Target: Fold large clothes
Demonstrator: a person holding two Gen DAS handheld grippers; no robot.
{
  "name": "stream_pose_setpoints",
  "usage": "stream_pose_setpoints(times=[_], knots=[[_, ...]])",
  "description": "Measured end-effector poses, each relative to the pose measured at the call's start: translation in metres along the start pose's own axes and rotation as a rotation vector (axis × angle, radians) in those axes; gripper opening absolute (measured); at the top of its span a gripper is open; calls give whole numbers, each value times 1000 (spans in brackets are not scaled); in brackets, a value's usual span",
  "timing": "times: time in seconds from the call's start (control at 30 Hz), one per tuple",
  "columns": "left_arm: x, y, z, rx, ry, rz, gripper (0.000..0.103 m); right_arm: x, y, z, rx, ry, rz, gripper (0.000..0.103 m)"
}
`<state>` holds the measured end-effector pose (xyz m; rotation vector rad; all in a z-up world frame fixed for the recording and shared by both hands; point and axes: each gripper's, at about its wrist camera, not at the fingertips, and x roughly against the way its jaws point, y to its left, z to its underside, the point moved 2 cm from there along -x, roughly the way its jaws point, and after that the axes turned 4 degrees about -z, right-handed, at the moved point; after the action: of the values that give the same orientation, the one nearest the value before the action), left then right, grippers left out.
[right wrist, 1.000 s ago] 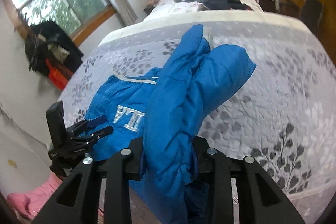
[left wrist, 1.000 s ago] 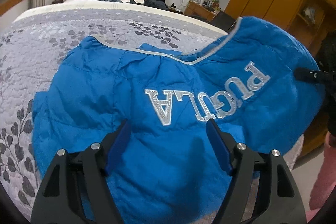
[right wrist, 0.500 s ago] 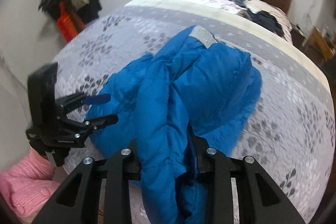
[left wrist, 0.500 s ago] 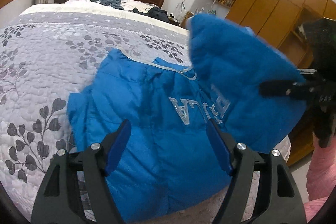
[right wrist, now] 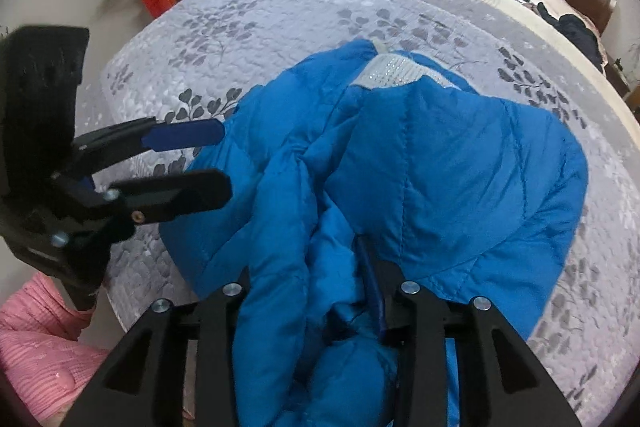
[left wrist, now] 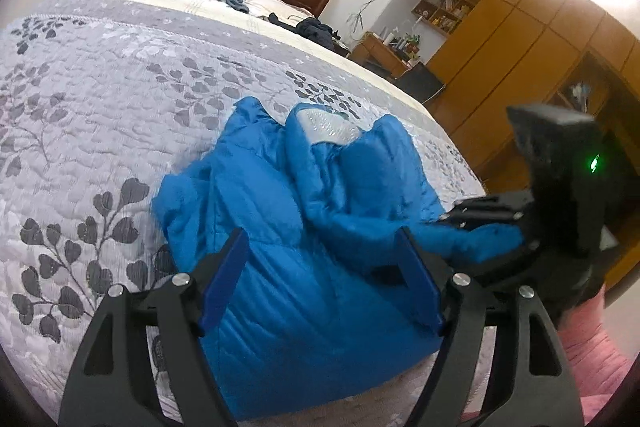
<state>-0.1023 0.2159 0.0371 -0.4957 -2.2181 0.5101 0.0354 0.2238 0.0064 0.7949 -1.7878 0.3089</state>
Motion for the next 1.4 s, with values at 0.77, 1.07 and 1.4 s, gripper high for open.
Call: stream_pose_setpoints(times=[0.77,1.07,1.4], knots=[[-56,11,-24,160,101,224,76,108,-77,56,-238,-224,-1,57],[-78,-4,-39,132,125,279,79,40,-46,58,-166,-135,-129,57],[-98,-27,-46,40,176,264,78,35,-47,70,-132,-161,-184,57]])
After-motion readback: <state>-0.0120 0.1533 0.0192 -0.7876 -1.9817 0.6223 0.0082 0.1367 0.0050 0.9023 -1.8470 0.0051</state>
